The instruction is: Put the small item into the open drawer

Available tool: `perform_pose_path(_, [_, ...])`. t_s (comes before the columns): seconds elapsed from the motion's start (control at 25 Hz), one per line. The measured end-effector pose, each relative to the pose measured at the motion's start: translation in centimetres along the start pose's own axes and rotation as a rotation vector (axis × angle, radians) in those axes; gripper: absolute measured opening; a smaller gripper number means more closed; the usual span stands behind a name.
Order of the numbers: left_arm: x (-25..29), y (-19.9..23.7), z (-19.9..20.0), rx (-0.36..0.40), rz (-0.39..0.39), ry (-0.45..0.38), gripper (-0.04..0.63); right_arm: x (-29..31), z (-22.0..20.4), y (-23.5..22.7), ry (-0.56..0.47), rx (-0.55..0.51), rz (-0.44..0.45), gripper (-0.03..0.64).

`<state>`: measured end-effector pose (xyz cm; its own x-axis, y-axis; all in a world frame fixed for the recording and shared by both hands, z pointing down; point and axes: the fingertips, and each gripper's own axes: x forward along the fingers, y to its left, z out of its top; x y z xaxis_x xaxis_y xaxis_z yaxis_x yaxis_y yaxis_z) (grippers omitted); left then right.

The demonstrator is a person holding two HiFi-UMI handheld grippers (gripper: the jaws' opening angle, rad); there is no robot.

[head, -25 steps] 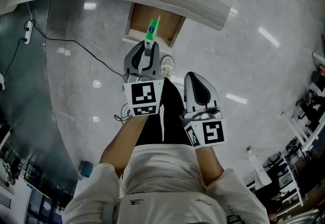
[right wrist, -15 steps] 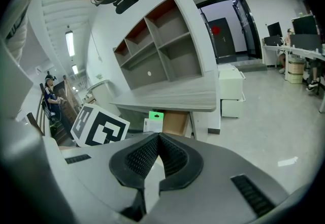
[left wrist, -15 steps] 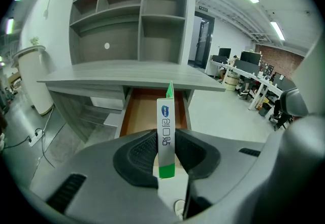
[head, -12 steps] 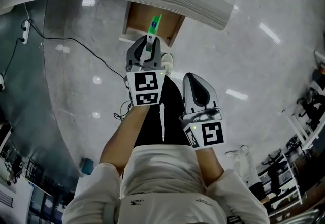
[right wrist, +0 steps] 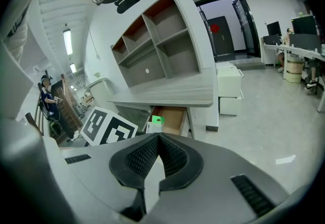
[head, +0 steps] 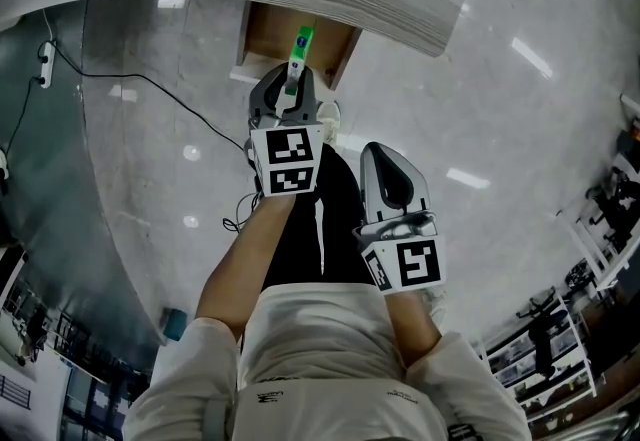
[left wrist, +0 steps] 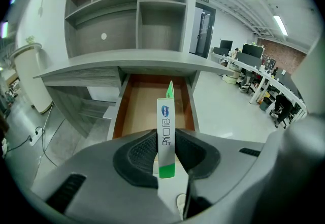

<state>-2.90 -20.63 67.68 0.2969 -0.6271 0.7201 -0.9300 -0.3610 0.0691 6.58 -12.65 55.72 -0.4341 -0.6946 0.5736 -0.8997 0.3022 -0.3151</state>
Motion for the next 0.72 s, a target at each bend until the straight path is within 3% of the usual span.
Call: perform_pose_path(0.72, [2.7, 0.2, -2.4, -0.033, 0.022, 0.077, 0.101, 0.5, -0.5, -0.9, 0.019, 0.011, -0.005, 0.032])
